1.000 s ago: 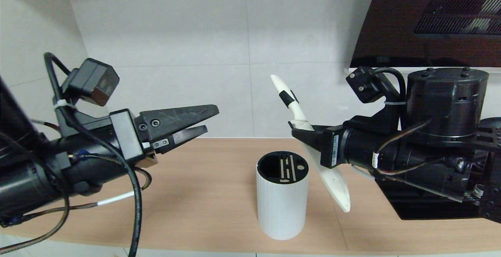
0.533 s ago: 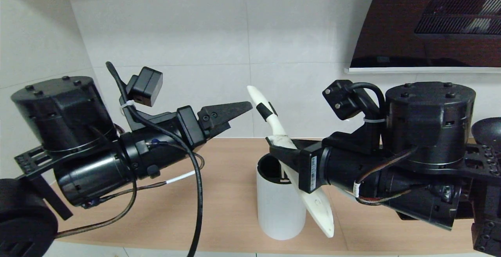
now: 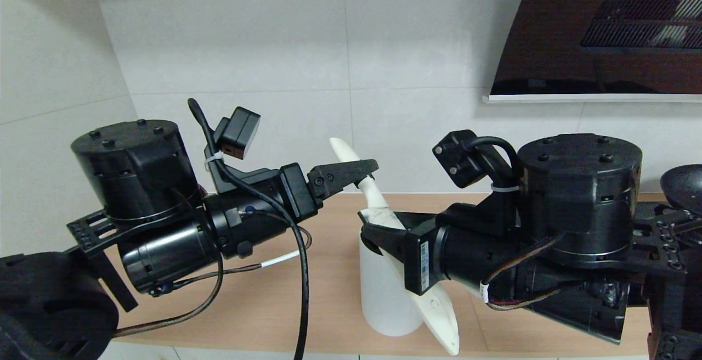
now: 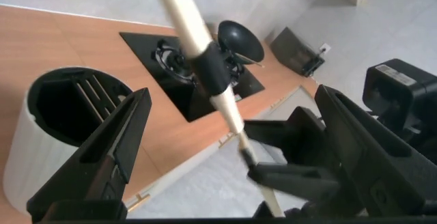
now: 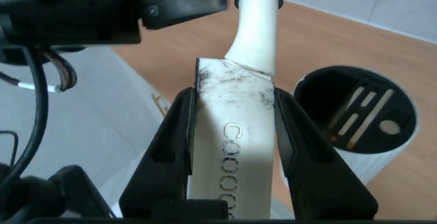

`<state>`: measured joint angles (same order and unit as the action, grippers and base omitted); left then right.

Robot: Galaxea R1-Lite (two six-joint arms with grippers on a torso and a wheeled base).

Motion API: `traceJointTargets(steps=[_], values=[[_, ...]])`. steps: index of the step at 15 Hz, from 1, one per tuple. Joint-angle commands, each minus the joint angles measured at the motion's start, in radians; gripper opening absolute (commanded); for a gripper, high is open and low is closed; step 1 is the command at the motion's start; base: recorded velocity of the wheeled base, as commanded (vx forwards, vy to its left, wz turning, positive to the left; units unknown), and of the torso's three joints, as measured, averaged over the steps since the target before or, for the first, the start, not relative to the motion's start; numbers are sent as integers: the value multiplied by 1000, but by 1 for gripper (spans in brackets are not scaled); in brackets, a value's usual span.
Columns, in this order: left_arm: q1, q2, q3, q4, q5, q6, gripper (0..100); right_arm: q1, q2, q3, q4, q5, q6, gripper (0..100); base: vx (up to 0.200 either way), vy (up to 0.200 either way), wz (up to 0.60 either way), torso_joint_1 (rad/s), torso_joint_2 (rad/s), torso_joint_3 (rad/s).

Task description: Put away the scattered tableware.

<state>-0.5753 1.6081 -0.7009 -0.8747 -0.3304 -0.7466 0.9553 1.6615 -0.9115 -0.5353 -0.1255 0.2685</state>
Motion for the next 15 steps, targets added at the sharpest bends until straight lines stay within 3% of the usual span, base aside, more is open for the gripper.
traceJointTargets(steps=[1, 11, 12, 15], values=[[-1, 10, -2, -1, 1, 0, 100, 14, 7, 5, 0, 1, 1, 0, 0, 0, 0, 0, 0, 0], [-11, 27, 0, -1, 28, 0, 100, 36, 6, 19, -12, 0, 1, 0, 0, 0, 0, 0, 0, 0], [-11, 27, 0, -1, 28, 0, 0, 37, 7, 19, -12, 0, 1, 0, 0, 0, 0, 0, 0, 0], [-12, 26, 0, -1, 25, 0, 0, 45, 7, 23, -14, 0, 1, 0, 0, 0, 0, 0, 0, 0]])
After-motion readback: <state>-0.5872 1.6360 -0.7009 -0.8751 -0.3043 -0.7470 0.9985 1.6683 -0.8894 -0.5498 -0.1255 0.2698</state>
